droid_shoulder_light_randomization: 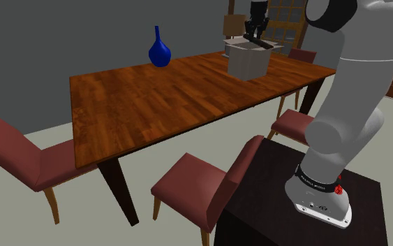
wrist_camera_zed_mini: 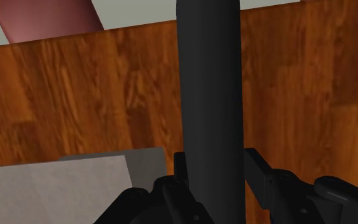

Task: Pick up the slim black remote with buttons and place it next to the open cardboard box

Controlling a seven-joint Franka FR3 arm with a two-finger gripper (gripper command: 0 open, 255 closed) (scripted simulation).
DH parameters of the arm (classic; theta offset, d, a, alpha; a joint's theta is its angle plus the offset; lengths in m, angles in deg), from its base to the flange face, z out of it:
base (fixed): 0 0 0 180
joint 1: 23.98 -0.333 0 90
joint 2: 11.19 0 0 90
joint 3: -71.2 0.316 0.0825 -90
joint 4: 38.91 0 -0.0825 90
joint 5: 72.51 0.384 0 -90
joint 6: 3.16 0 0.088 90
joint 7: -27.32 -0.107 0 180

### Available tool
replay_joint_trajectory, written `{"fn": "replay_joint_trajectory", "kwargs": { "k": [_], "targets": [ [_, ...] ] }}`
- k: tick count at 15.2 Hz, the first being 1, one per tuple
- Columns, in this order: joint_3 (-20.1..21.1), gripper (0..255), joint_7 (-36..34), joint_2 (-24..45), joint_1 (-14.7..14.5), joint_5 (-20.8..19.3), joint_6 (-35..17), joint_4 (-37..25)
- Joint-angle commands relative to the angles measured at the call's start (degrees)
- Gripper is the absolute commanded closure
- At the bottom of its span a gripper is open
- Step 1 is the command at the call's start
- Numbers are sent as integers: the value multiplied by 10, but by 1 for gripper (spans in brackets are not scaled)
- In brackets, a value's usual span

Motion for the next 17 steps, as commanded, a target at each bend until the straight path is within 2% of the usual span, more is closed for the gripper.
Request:
{"fn": "replay_joint_trajectory", "kwargs": {
  "k": [1, 17],
  "targets": [
    [1, 255, -3, -8, -2, -2, -19, 27],
    [3, 255, -14, -30, -6, -9, -149, 179]
  ]
}}
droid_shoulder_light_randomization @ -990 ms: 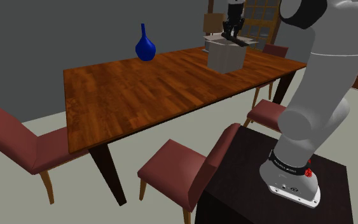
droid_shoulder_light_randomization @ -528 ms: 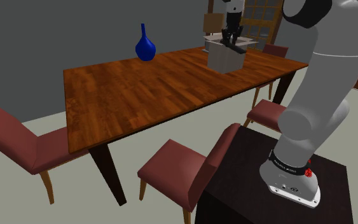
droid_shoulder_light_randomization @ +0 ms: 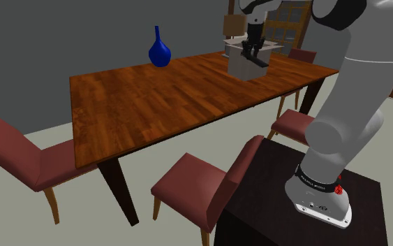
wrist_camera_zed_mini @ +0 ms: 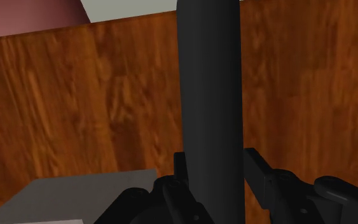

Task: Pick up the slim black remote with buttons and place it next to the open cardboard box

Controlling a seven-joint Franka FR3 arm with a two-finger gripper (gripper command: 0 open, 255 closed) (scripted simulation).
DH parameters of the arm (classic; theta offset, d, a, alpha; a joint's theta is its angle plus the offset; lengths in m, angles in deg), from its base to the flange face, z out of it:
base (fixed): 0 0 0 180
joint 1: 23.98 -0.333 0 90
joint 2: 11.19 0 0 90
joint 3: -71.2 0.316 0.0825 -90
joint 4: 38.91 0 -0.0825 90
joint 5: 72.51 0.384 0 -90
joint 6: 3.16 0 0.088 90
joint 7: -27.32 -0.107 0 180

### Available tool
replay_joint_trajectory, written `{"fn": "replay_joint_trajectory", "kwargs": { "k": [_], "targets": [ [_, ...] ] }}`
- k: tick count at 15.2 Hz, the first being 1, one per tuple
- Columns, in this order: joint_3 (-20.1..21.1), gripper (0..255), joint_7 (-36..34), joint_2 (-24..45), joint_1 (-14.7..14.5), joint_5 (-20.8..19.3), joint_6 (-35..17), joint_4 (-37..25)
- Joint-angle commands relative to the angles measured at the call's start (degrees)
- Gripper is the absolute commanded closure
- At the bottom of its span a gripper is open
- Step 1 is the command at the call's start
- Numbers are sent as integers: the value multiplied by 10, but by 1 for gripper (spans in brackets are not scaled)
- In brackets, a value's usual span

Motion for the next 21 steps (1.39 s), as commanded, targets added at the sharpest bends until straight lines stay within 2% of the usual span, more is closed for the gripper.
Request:
{"fn": "replay_joint_trajectory", "kwargs": {
  "k": [1, 21],
  "targets": [
    [0, 255, -1, 0, 0, 0, -17, 17],
    [1, 255, -6, 26, 1, 4, -164, 139]
  ]
}}
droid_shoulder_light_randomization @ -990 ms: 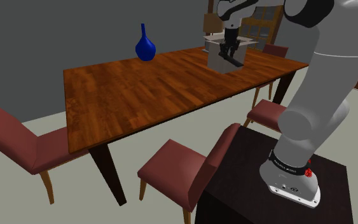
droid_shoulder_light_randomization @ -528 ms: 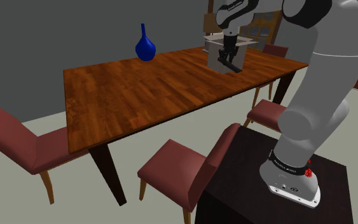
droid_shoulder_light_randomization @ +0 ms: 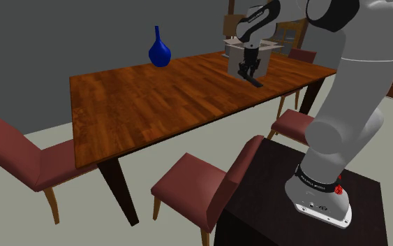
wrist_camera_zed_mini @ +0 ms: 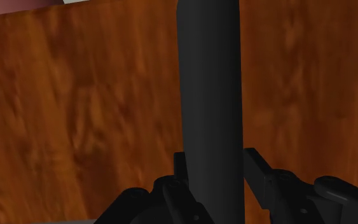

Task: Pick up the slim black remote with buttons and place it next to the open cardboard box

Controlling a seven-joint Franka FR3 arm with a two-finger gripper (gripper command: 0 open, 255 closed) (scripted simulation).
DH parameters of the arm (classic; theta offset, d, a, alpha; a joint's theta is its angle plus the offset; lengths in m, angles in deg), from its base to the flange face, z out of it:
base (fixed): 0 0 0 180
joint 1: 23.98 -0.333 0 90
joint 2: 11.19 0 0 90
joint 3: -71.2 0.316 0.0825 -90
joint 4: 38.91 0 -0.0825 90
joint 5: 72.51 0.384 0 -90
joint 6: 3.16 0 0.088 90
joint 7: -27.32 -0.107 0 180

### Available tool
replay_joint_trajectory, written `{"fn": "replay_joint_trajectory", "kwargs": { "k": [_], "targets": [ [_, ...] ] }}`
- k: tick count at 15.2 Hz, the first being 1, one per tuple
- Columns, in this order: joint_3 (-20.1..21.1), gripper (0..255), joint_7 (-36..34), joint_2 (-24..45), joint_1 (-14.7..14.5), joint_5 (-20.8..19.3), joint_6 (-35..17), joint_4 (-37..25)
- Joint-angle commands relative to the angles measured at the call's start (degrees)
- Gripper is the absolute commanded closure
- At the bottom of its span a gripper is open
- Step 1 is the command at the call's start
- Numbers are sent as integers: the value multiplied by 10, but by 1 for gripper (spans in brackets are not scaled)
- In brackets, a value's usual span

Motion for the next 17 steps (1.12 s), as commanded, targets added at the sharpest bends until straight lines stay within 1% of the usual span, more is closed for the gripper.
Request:
{"fn": "replay_joint_trajectory", "kwargs": {
  "k": [1, 11, 17],
  "targets": [
    [0, 255, 1, 5, 1, 1, -14, 8],
    [1, 255, 2, 38, 3, 9, -87, 49],
    [1, 255, 2, 38, 3, 9, -87, 49]
  ]
}}
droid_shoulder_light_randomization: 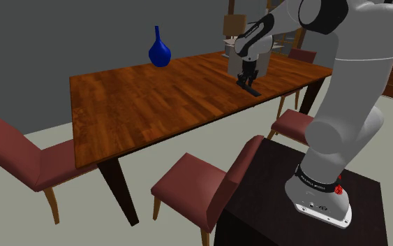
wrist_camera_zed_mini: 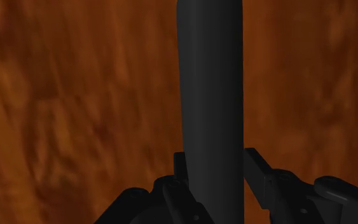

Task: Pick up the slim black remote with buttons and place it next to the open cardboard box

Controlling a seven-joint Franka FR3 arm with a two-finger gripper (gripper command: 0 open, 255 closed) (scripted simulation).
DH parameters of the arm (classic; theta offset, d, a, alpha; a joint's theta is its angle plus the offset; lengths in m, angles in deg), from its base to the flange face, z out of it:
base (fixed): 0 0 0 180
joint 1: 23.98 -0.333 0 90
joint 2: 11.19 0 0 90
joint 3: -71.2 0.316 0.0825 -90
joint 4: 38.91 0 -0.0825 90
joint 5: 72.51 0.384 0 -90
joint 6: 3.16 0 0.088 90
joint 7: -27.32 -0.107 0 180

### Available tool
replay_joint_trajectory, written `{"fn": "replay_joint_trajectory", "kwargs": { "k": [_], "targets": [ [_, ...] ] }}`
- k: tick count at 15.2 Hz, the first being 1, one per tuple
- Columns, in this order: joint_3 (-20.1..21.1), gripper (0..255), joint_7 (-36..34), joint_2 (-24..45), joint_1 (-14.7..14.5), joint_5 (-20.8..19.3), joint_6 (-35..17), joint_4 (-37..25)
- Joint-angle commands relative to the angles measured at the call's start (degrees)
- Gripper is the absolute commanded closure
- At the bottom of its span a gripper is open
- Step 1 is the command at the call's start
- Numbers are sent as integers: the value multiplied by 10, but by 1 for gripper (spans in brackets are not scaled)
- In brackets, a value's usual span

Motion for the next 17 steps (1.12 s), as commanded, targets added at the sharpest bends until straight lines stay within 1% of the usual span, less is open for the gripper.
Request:
{"fn": "replay_joint_trajectory", "kwargs": {
  "k": [1, 2, 3, 8, 12, 17],
  "targets": [
    [0, 255, 0, 0, 0, 0, 0, 0],
    [0, 255, 0, 0, 0, 0, 0, 0],
    [0, 0, 0, 0, 0, 0, 0, 0],
    [0, 0, 0, 0, 0, 0, 0, 1],
    [0, 0, -5, -33, -5, -8, 66, -33],
    [0, 0, -6, -33, -5, -8, 66, -33]
  ]
}}
